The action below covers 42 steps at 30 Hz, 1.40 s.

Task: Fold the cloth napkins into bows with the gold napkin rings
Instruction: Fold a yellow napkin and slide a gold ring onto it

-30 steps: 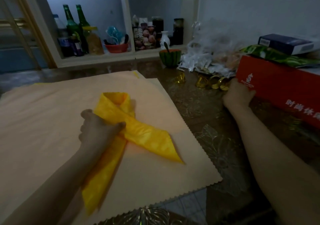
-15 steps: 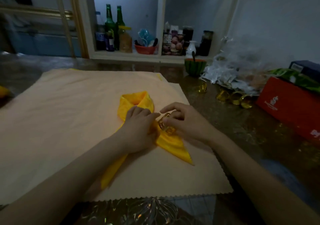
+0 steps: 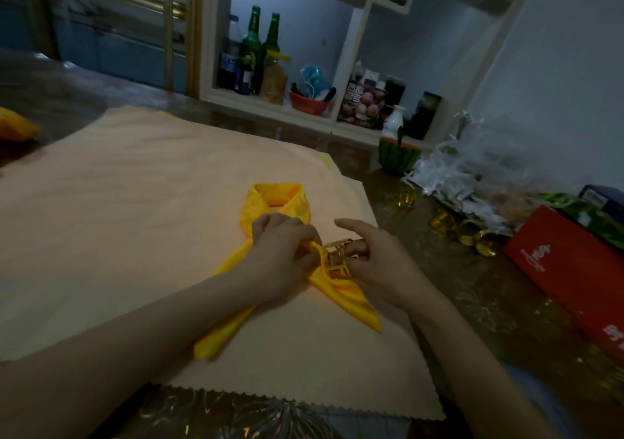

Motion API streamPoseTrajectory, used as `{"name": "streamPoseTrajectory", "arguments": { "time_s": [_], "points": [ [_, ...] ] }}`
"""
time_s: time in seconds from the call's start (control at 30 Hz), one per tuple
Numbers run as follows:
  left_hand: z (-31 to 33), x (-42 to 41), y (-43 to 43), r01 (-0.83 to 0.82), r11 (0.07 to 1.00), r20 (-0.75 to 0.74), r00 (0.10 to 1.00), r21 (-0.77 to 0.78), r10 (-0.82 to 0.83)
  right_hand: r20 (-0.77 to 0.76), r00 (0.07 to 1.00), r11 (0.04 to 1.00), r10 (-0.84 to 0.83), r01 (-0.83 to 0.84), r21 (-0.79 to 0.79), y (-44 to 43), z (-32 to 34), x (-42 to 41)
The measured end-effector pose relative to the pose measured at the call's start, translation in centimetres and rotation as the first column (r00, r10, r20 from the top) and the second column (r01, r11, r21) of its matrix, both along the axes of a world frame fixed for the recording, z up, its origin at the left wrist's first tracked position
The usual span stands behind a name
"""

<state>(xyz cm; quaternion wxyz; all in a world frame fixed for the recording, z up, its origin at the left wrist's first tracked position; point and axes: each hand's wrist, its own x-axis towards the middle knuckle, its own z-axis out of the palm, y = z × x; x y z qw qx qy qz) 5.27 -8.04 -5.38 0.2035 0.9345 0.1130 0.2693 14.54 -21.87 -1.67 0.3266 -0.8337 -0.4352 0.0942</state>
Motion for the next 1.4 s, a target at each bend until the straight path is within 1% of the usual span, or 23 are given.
{"name": "streamPoseTrajectory", "arguments": {
  "time_s": [0.1,0.13,0.2,0.27,0.37,0.5,0.63,0.67,0.73,0.8,0.83,0.87,0.9,0.93,0.97,1.0,1.03,1.1,1.17,1.2,1.3,1.33,1.4],
  "points": [
    [0.2,-0.3,-0.2,0.02,1.0,0.074,0.997,-0.022,-0.018,-0.031,1.0,1.0,0.003,-0.002,0.03,0.2,0.1,-0.2],
    [0.5,-0.5,-0.3,0.062,0.998,0.067,0.996,-0.017,-0.061,-0.045,0.999,0.999,-0.002,0.005,0.051,0.3,0.1,-0.3],
    [0.9,-0.9,-0.7,0.183,0.982,-0.008,0.983,0.04,-0.183,-0.071,0.997,0.994,-0.011,0.018,0.11,0.3,0.0,-0.6],
    [0.9,-1.0,-1.0,0.244,0.965,-0.05,0.97,0.101,-0.24,-0.094,0.995,0.985,-0.022,0.037,0.168,0.3,-0.2,-0.9],
    [0.6,-0.7,-0.8,0.229,0.966,-0.058,0.973,0.119,-0.223,-0.091,0.995,0.979,-0.038,0.056,0.198,0.4,-0.3,-1.2],
    [0.8,-0.5,-0.8,0.231,0.973,0.033,0.973,-0.025,-0.23,-0.083,0.996,0.975,-0.022,0.04,0.219,0.4,-0.4,-1.4],
    [1.1,-0.5,-0.8,0.214,0.976,0.054,0.976,-0.04,-0.212,-0.033,0.999,0.973,-0.006,0.014,0.229,0.6,-0.2,-1.4],
    [1.2,-0.4,-0.7,0.204,0.978,0.051,0.978,-0.036,-0.202,-0.081,0.997,0.964,-0.003,0.025,0.265,0.7,-0.2,-1.5],
    [1.4,-0.2,-0.5,0.182,0.983,0.038,0.983,-0.032,-0.181,-0.251,0.968,0.94,0.019,0.069,0.335,0.7,0.2,-1.8],
    [1.5,-0.1,-0.4,0.167,0.985,0.012,0.986,-0.044,-0.166,-0.401,0.915,0.938,0.043,0.1,0.33,0.7,0.4,-1.8],
    [1.5,-0.2,-0.3,0.167,0.985,-0.001,0.986,-0.047,-0.167,-0.427,0.903,0.944,0.04,0.105,0.312,0.7,0.4,-1.7],
    [1.5,-0.2,-0.2,0.17,0.984,-0.01,0.985,-0.043,-0.171,-0.418,0.908,0.945,0.034,0.107,0.309,0.7,0.4,-1.8],
    [1.4,-0.2,-0.1,0.174,0.984,-0.018,0.984,-0.031,-0.175,-0.336,0.942,0.945,0.011,0.101,0.312,0.8,0.2,-1.9],
    [1.4,-0.2,-0.1,0.175,0.984,-0.018,0.984,-0.015,-0.176,-0.179,0.984,0.948,-0.025,0.08,0.309,0.8,0.0,-1.9],
    [1.4,-0.2,-0.1,0.172,0.985,-0.009,0.985,-0.003,-0.172,0.019,0.998,0.961,-0.053,0.046,0.274,0.9,-0.3,-1.9],
    [1.3,-0.2,0.0,0.164,0.986,0.005,0.986,0.003,-0.164,0.167,0.984,0.975,-0.056,0.018,0.224,1.0,-0.4,-2.0],
    [1.2,-0.3,0.0,0.155,0.988,0.023,0.988,0.005,-0.155,0.234,0.971,0.979,-0.047,-0.001,0.203,1.1,-0.4,-2.0],
    [1.1,-0.4,-0.1,0.151,0.989,0.037,0.988,-0.001,-0.151,0.168,0.986,0.97,-0.008,-0.033,0.241,1.1,-0.2,-2.2],
    [0.7,-0.5,-0.3,0.164,0.985,0.071,0.985,-0.05,-0.16,0.098,0.995,0.969,0.035,-0.057,0.241,1.0,0.1,-1.9],
    [0.6,-0.5,-0.4,0.166,0.983,0.101,0.982,-0.082,-0.157,0.13,0.989,0.973,0.068,-0.094,0.212,0.9,0.3,-1.8],
    [0.2,-0.2,-0.7,0.151,0.975,0.19,0.975,-0.165,-0.119,0.322,0.937,0.985,0.138,-0.164,0.055,0.7,0.7,-1.6],
    [0.2,-0.2,-0.6,0.145,0.974,0.207,0.972,-0.176,-0.108,0.346,0.928,0.988,0.136,-0.155,0.027,0.8,0.6,-1.5],
    [0.1,-0.2,-0.3,0.154,0.978,0.196,0.973,-0.139,-0.125,0.339,0.935,0.99,0.106,-0.133,0.057,0.9,0.3,-1.6]
  ]
}}
